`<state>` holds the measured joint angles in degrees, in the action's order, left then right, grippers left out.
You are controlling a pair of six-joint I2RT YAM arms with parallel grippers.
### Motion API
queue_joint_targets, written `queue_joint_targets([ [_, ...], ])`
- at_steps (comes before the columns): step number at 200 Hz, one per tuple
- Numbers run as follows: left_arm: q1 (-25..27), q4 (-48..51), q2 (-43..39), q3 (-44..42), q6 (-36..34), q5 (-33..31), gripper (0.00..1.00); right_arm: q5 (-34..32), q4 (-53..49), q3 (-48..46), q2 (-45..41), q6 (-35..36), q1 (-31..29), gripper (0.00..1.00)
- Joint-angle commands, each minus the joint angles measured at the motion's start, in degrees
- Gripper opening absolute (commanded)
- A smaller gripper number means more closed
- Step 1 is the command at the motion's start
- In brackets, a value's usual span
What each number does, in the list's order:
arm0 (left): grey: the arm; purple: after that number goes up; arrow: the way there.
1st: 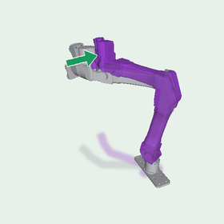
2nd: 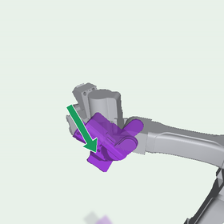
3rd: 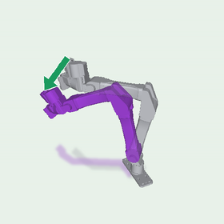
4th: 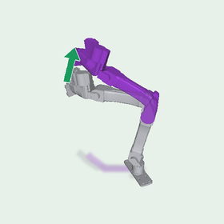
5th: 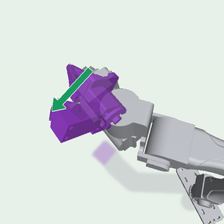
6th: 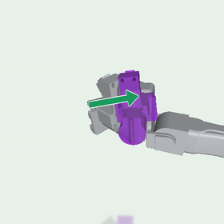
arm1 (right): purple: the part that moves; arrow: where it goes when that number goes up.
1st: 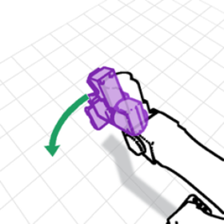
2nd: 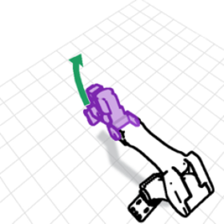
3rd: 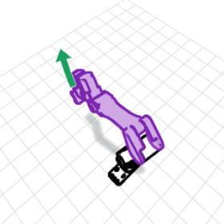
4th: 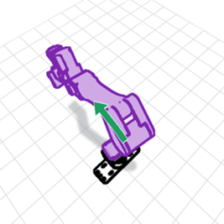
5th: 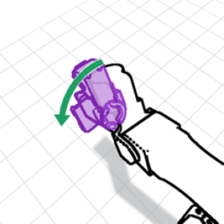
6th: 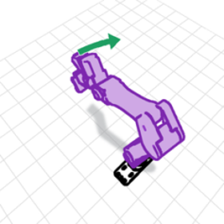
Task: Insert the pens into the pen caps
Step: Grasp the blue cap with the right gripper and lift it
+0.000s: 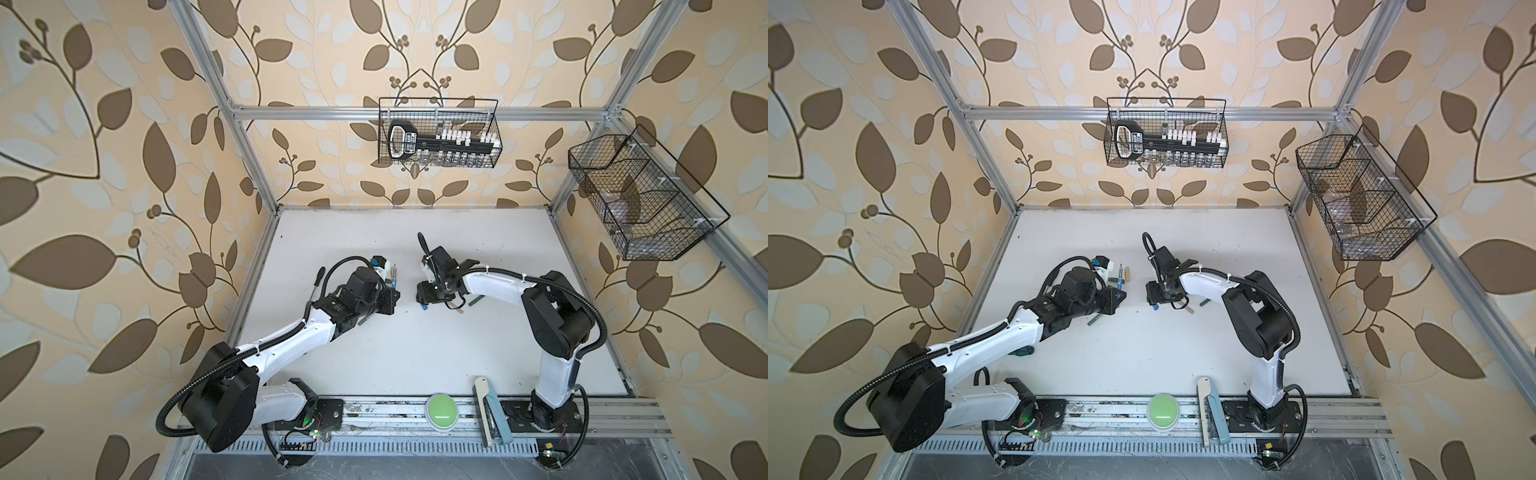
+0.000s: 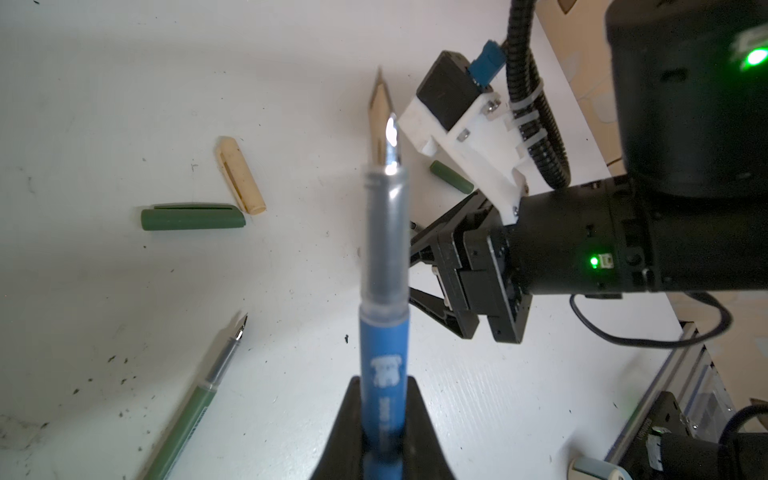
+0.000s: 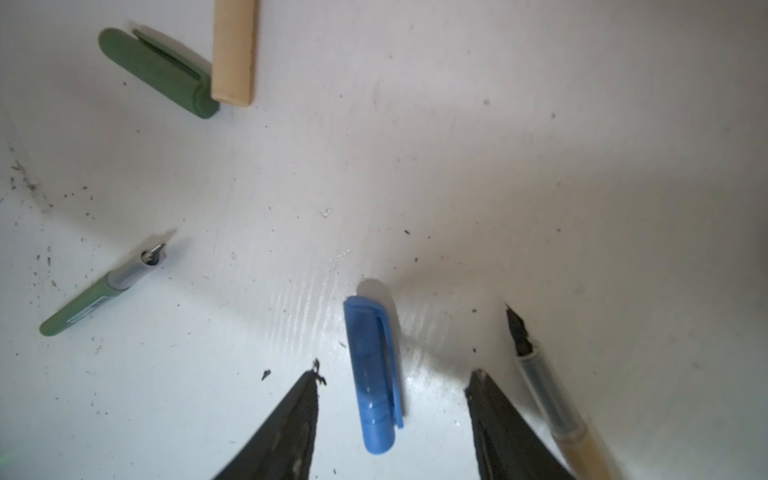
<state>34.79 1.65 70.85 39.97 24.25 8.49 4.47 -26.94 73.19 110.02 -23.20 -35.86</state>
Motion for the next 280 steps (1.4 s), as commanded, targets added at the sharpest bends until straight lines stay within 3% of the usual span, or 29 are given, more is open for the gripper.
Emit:
queue_joint_targets([
  [1,-0.4,-0.3,-1.7,-0.3,-2.0,0.1,0.07,-4.3,-7.7,4.8,2.9,3.9,-1.6,0.58],
  [56,-0.4,-0.8,-3.8,-1.8,-2.4,3.6,0.07,-8.1,-14.9,11.3,7.7,6.0,-3.5,0.55],
  [114,-0.4,1.4,-8.7,-3.0,-5.7,7.7,0.07,-7.8,-14.5,11.8,10.1,6.1,-3.9,0.51],
  [191,-0.4,3.8,-15.0,-4.3,-9.3,-0.1,0.04,-7.8,-14.5,12.1,12.6,6.0,-4.6,0.35],
  [207,-0.5,2.7,-15.2,-4.7,-9.1,-1.7,0.0,-9.0,-14.5,11.8,12.2,6.1,-4.8,0.25],
  [237,-0.4,-3.5,-14.2,-7.3,-7.2,-4.8,0.0,-11.4,-12.4,10.3,10.8,6.2,-4.8,0.23],
  [280,-0.4,-6.3,-12.1,-7.1,-7.5,-4.9,0.0,-9.0,-7.6,6.1,6.8,5.9,-4.9,0.18],
])
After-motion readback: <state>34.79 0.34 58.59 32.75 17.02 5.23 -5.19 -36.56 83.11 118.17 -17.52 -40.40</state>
